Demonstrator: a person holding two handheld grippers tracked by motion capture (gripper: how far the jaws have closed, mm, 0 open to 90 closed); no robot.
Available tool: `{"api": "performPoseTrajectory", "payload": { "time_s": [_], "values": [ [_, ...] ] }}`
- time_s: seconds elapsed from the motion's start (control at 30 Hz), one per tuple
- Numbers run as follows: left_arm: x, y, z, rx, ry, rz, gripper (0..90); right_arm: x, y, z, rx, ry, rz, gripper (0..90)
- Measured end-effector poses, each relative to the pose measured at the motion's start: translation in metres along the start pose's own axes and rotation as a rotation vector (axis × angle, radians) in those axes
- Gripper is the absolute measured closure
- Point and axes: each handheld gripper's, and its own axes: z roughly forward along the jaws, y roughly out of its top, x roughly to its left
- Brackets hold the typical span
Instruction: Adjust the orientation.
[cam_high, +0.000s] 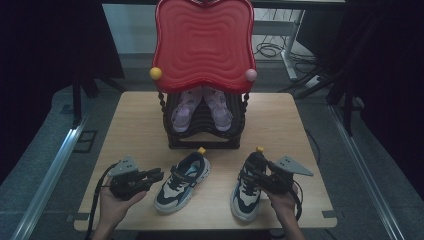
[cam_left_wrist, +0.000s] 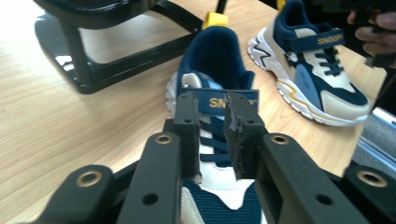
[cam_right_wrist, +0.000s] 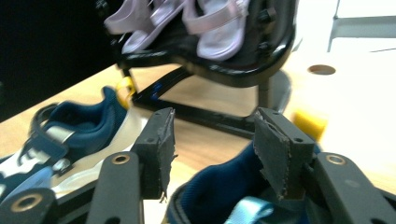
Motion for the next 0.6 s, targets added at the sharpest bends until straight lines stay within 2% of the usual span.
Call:
{"api": "performPoseTrajectory", "payload": {
  "time_s": [0.13, 0.33, 0.6],
  "values": [
    [-0.005, 0.004, 0.001, -0.003, -0.015, 0.021, 75.0, -0.003, -0.001, -0.004, -0.013, -0.019, 0.019, 48.4],
    [-0.011, 0.004, 0.008, 0.024, -0.048, 0.026, 75.8, -0.003, -0.002, -0.006, -0.004, -0.010, 0.013, 48.3],
    [-0.021, 0.003, 0.016, 0.050, -0.097, 0.034, 83.3, -0.003, -0.001, -0.004, -0.008, -0.011, 0.011, 48.2]
  ]
}}
